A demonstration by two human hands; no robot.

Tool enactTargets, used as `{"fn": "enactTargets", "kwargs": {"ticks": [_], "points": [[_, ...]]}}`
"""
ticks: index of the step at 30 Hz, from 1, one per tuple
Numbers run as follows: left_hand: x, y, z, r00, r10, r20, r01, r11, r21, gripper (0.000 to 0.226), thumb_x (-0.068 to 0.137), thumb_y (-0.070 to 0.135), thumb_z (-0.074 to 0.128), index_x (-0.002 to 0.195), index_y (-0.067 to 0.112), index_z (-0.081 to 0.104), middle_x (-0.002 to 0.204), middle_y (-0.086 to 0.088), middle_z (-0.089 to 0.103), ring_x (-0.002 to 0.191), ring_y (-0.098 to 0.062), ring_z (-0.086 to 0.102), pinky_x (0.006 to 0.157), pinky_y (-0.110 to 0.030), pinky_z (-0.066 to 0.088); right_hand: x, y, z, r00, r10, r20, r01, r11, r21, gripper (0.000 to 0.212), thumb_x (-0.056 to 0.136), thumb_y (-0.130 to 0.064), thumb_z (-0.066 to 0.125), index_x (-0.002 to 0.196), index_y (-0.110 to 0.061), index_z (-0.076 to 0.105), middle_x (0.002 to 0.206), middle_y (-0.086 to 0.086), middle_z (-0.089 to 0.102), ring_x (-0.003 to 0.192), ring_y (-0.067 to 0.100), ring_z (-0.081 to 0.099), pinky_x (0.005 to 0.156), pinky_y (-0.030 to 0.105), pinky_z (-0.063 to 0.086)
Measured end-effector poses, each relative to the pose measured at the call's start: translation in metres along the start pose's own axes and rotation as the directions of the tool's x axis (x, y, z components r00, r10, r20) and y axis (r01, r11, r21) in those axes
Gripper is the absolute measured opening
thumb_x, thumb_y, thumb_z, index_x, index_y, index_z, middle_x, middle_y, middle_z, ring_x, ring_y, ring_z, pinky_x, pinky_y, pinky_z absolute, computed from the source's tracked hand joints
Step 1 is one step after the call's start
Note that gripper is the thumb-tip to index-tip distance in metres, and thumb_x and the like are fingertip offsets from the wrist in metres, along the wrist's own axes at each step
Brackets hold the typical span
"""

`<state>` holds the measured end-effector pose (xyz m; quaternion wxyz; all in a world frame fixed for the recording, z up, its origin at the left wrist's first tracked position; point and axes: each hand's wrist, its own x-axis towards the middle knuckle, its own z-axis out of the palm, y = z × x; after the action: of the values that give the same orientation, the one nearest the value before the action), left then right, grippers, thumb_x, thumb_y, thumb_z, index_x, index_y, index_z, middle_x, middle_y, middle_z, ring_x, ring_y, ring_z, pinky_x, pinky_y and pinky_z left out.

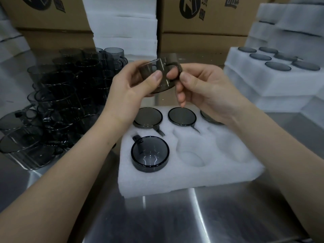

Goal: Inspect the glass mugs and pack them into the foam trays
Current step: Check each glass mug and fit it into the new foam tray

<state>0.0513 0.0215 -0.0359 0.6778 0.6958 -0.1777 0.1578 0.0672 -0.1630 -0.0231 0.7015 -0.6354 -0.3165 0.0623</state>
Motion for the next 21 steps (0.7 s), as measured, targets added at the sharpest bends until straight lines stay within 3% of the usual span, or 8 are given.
{"fn": "enactTargets", "kwargs": {"ticks": [4, 8, 10, 13, 15, 18, 21], "points": [[-0.0009, 0.0022, 0.0005, 0.999, -0.031, 0.037, 0.031, 1.0, -0.006, 0.05, 0.083, 0.029, 0.061, 0.126, 0.004, 0.055, 0.105, -0.003, 0.069, 0.102, -0.024, 0.068, 0.081, -0.038, 0.057, -0.0012, -0.0017, 0.0027, 0.995, -0.08, -0.058, 0.07, 0.985, -0.157, 0.02, 0.096, -0.012, 0.051, 0.09, -0.016, 0.07, 0.062, -0.003, 0.056, 0.053, 0.014, 0.055, 0.053, 0.025, 0.048], [-0.0054, 0.0034, 0.0029, 0.998, 0.011, 0.054, -0.016, 0.994, 0.105, 0.055, 0.08, 0.025, 0.069, 0.129, 0.009, 0.052, 0.097, 0.007, 0.068, 0.093, -0.005, 0.067, 0.085, -0.024, 0.054, 0.0, -0.005, 0.0006, 0.994, -0.061, -0.096, 0.036, 0.971, -0.238, 0.026, 0.096, -0.025, 0.048, 0.075, -0.016, 0.062, 0.056, -0.01, 0.052, 0.051, 0.011, 0.048, 0.052, 0.021, 0.041], [-0.0064, 0.0029, 0.0032, 0.997, 0.015, 0.076, -0.027, 0.987, 0.161, 0.06, 0.077, 0.023, 0.075, 0.132, 0.017, 0.049, 0.097, 0.008, 0.069, 0.091, -0.003, 0.067, 0.084, -0.021, 0.053, 0.0009, -0.0051, 0.0006, 0.994, -0.049, -0.097, 0.021, 0.963, -0.27, 0.033, 0.096, -0.029, 0.047, 0.067, -0.019, 0.059, 0.056, -0.012, 0.052, 0.051, 0.009, 0.045, 0.055, 0.02, 0.039], [-0.0065, 0.0035, 0.0044, 0.99, 0.041, 0.133, -0.083, 0.942, 0.326, 0.073, 0.069, 0.033, 0.077, 0.136, 0.022, 0.05, 0.113, 0.005, 0.066, 0.104, -0.01, 0.063, 0.095, -0.032, 0.05, 0.0013, -0.0029, 0.0016, 0.988, -0.068, -0.142, 0.01, 0.927, -0.376, 0.048, 0.096, -0.036, 0.05, 0.05, -0.025, 0.053, 0.051, -0.005, 0.045, 0.049, 0.011, 0.04, 0.055, 0.02, 0.035], [-0.0066, 0.0039, 0.0058, 0.984, 0.07, 0.166, -0.133, 0.903, 0.408, 0.073, 0.068, 0.037, 0.077, 0.135, 0.022, 0.052, 0.118, 0.007, 0.063, 0.11, -0.007, 0.06, 0.099, -0.034, 0.047, 0.0007, -0.0008, 0.0026, 0.981, -0.087, -0.171, 0.004, 0.9, -0.435, 0.053, 0.095, -0.04, 0.052, 0.045, -0.023, 0.053, 0.046, -0.004, 0.046, 0.046, 0.01, 0.04, 0.052, 0.017, 0.035], [-0.0068, 0.0032, 0.0057, 0.985, 0.081, 0.149, -0.13, 0.923, 0.362, 0.072, 0.069, 0.032, 0.078, 0.135, 0.02, 0.052, 0.121, 0.004, 0.062, 0.114, -0.009, 0.059, 0.102, -0.038, 0.046, 0.0014, -0.0018, 0.0033, 0.965, -0.038, -0.259, -0.04, 0.956, -0.289, 0.048, 0.092, -0.043, 0.052, 0.049, -0.021, 0.062, 0.049, -0.004, 0.055, 0.043, 0.01, 0.046, 0.049, 0.019, 0.041], [-0.0055, 0.0026, 0.0037, 0.984, 0.094, 0.153, -0.136, 0.947, 0.292, 0.076, 0.071, 0.022, 0.077, 0.141, 0.019, 0.047, 0.126, -0.003, 0.057, 0.118, -0.016, 0.057, 0.103, -0.041, 0.046, 0.0029, -0.0048, -0.0006, 0.951, -0.064, -0.302, 0.018, 0.988, -0.152, 0.021, 0.09, -0.035, 0.058, 0.077, -0.022, 0.068, 0.063, -0.004, 0.059, 0.052, 0.012, 0.054, 0.051, 0.024, 0.047]]}}
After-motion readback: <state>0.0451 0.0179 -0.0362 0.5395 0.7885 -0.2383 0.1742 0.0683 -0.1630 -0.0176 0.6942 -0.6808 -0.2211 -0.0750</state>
